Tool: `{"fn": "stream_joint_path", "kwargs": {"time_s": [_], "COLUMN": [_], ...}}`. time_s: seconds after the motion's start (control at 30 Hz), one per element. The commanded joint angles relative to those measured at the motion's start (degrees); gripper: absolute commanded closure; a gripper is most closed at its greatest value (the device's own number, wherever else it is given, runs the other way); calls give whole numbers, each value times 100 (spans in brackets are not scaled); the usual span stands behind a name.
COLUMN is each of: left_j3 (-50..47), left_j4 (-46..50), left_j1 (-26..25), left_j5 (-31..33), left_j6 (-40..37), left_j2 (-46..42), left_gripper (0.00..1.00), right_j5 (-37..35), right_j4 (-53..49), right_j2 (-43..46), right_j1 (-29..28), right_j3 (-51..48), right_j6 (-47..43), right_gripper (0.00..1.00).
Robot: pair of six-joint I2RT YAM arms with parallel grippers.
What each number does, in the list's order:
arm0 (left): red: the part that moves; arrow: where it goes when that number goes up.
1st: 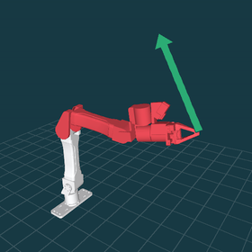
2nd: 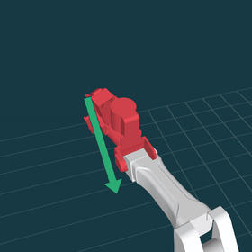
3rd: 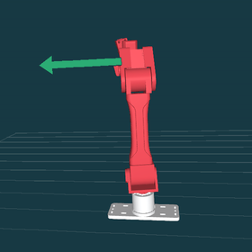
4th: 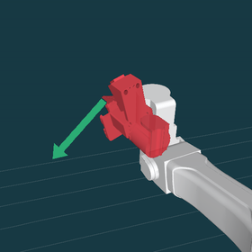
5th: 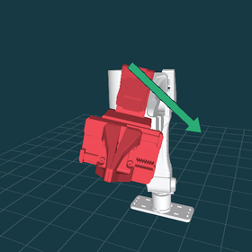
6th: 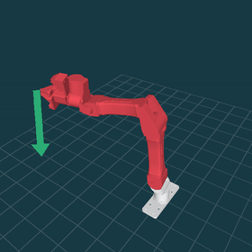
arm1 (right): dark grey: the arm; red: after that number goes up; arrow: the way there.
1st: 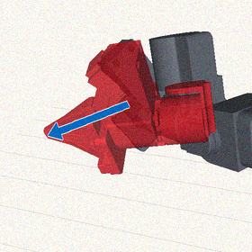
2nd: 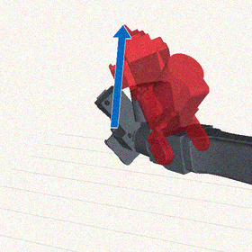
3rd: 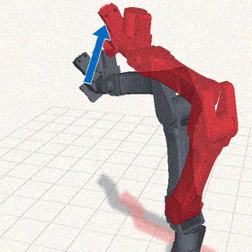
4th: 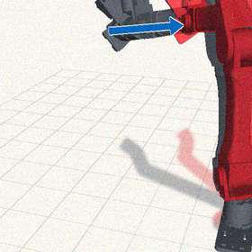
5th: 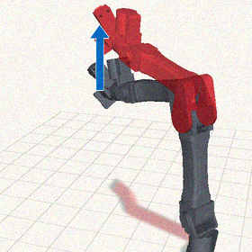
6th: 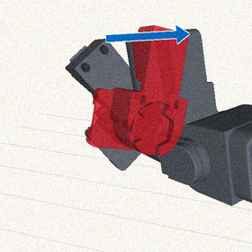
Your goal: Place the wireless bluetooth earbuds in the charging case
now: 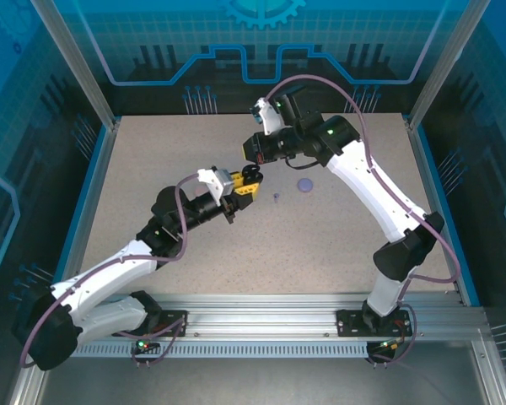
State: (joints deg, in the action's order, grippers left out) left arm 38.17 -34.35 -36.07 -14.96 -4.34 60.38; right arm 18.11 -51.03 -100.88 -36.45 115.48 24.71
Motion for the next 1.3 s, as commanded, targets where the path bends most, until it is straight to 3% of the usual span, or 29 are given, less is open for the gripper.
{"fn": "stream_joint_path", "kwargs": {"time_s": [0.0, 0.33, 0.4, 0.47, 0.6, 0.87, 1.07, 1.27], "left_j3": [233, 343, 319, 260, -91, -897, -1265, -1255], "left_j4": [-114, -80, -77, 52, 376, 1735, 2327, 2314], "left_j1": [-46, -49, -57, -56, -51, 36, 756, 1365], "left_j5": [80, 230, 299, 473, 972, 1812, 1438, 964], "left_j6": [89, 181, 315, 546, 1429, 3355, 4318, 4492], "left_j2": [26, 259, 307, 316, 291, 123, 420, 1145], "left_gripper": [100, 100, 100, 100, 100, 100, 100, 100], "right_j5": [215, -195, -615, -808, -1140, -1326, -1393, -1465], "right_j4": [-255, 261, 369, 566, 896, 1323, 1735, 1912], "right_j2": [361, 1580, 1751, 1929, 2301, 2564, 2587, 2590], "right_j1": [-93, -58, 20, 227, 632, 744, 735, 731], "right_j3": [-222, -1475, -1633, -1865, -2582, -4113, -5008, -5440], "right_j6": [-156, 170, 362, 615, 954, 1001, 1136, 1168], "right_gripper": [100, 100, 99, 93, 70, 52, 50, 49]}}
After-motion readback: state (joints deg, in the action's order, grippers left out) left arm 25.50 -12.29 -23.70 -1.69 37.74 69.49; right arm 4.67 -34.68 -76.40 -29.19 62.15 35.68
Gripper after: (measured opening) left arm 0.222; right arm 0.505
